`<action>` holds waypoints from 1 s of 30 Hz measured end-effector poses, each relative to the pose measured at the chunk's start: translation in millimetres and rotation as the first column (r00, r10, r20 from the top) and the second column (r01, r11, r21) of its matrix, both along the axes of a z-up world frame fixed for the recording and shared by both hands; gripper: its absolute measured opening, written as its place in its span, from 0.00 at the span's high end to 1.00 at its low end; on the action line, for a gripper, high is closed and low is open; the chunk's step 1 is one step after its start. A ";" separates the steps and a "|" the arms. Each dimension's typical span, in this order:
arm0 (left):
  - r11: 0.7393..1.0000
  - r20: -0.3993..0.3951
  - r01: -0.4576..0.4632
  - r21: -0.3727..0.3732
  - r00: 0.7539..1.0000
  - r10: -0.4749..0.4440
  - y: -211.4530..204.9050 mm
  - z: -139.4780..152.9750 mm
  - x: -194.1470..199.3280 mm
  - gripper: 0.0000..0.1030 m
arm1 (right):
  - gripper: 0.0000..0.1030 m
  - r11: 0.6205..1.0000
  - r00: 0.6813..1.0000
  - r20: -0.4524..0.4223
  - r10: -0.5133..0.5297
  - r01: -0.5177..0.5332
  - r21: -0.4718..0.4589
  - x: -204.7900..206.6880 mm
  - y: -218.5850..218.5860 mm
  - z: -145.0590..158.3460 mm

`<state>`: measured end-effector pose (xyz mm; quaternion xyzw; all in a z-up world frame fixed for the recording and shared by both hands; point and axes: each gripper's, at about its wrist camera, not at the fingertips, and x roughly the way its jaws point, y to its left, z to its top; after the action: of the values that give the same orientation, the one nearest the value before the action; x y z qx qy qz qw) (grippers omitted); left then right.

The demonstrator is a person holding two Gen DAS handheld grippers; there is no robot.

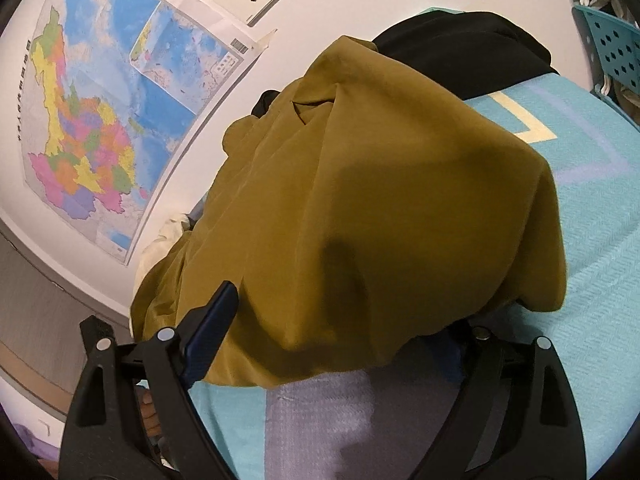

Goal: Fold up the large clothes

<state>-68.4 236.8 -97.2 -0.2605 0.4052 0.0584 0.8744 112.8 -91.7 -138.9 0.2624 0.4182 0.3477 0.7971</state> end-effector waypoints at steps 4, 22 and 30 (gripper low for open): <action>1.000 0.001 0.002 0.025 1.000 -0.002 -2.4 -0.9 1.3 0.08 | 0.12 1.000 1.000 0.003 -0.015 0.015 -0.014 2.9 8.9 1.5; 0.999 0.004 -0.049 0.025 0.999 0.049 4.2 -0.2 26.8 0.29 | 0.49 0.999 0.999 -0.014 -0.040 0.040 0.019 23.1 25.7 3.0; 0.997 0.046 0.006 -0.073 0.999 -0.002 5.8 32.9 2.4 0.73 | 0.70 0.991 0.994 0.100 0.041 -0.054 0.124 -14.3 10.6 60.4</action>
<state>-66.0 242.6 -64.3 -0.2928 0.3874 0.0358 0.8735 98.5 -81.0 -78.5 0.2849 0.3621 0.4046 0.7899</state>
